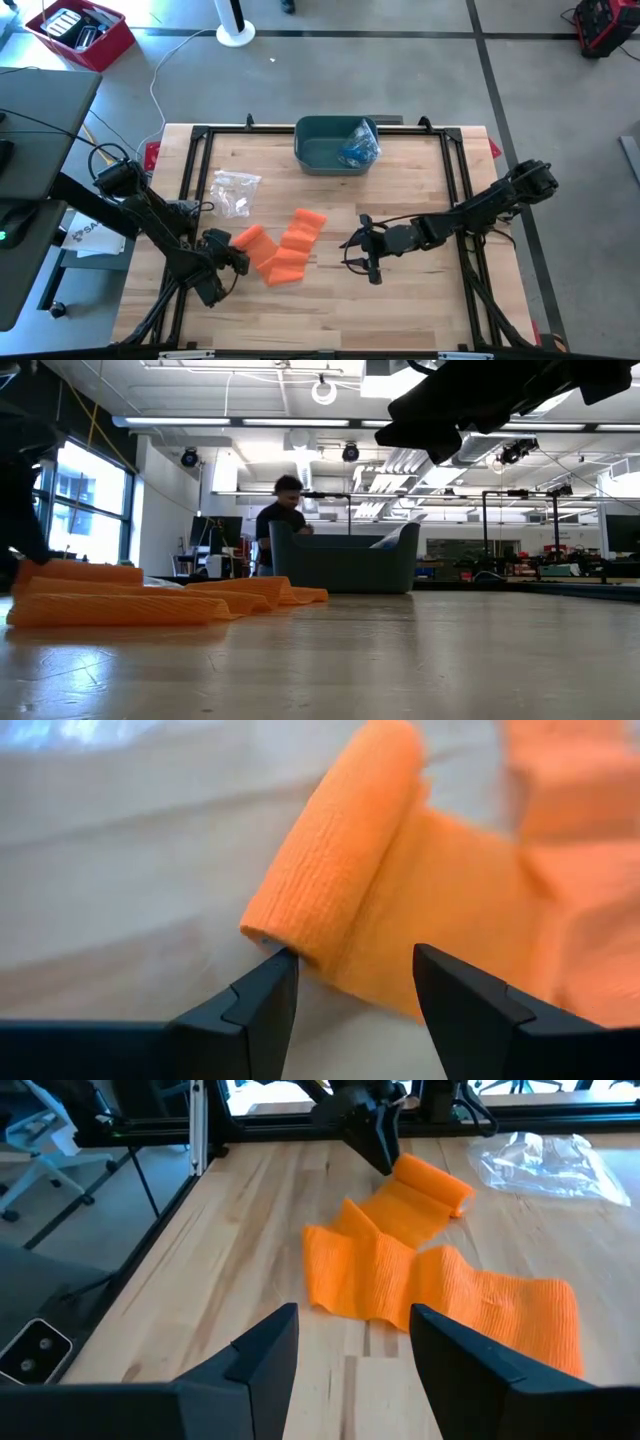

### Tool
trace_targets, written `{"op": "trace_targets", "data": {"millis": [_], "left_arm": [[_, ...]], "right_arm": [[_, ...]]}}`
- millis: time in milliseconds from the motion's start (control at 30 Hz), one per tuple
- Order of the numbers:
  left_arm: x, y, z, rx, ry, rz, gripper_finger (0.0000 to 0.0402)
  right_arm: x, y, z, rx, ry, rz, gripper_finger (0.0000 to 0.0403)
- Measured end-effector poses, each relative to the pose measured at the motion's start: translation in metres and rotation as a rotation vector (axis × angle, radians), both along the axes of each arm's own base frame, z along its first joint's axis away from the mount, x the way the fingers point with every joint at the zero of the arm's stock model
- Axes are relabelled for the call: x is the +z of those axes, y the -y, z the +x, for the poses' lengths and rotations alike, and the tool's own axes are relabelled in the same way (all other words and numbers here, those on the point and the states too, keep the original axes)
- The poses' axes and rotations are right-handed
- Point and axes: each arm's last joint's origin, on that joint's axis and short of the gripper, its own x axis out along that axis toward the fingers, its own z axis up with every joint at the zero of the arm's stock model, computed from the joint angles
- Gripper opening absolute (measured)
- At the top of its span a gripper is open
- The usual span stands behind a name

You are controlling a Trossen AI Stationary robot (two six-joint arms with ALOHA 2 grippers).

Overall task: Roll bandage
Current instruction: Roll the orange bandage

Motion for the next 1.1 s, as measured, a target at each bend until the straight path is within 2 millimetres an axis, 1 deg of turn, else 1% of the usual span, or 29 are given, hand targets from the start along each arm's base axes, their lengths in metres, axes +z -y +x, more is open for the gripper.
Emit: {"op": "trace_targets", "data": {"millis": [100, 467, 700, 767, 1000, 1100], "left_arm": [[0.001, -0.001, 0.001, -0.003, 0.042, 0.04, 0.0193], [0.003, -0.003, -0.002, -0.007, 0.029, 0.047, 0.0193], [-0.017, -0.009, -0.007, -0.005, 0.073, 0.006, 0.0193], [-0.021, -0.013, -0.009, -0.006, 0.09, 0.027, 0.0193], [-0.029, -0.025, -0.014, 0.014, 0.068, 0.071, 0.0193], [-0.032, -0.03, -0.015, 0.015, 0.09, 0.113, 0.0193]], "right_arm": [[0.0, 0.0, 0.0, -0.006, -0.002, 0.014, 0.0185], [0.0, 0.0, 0.0, -0.01, -0.004, 0.017, 0.0185], [0.0, 0.0, 0.0, -0.012, -0.005, 0.011, 0.0185], [-0.001, 0.0, 0.0, -0.014, -0.013, 0.01, 0.0185], [-0.002, 0.0, -0.001, -0.018, -0.023, 0.015, 0.0185], [-0.002, 0.001, -0.001, -0.019, -0.031, 0.014, 0.0185]]}}
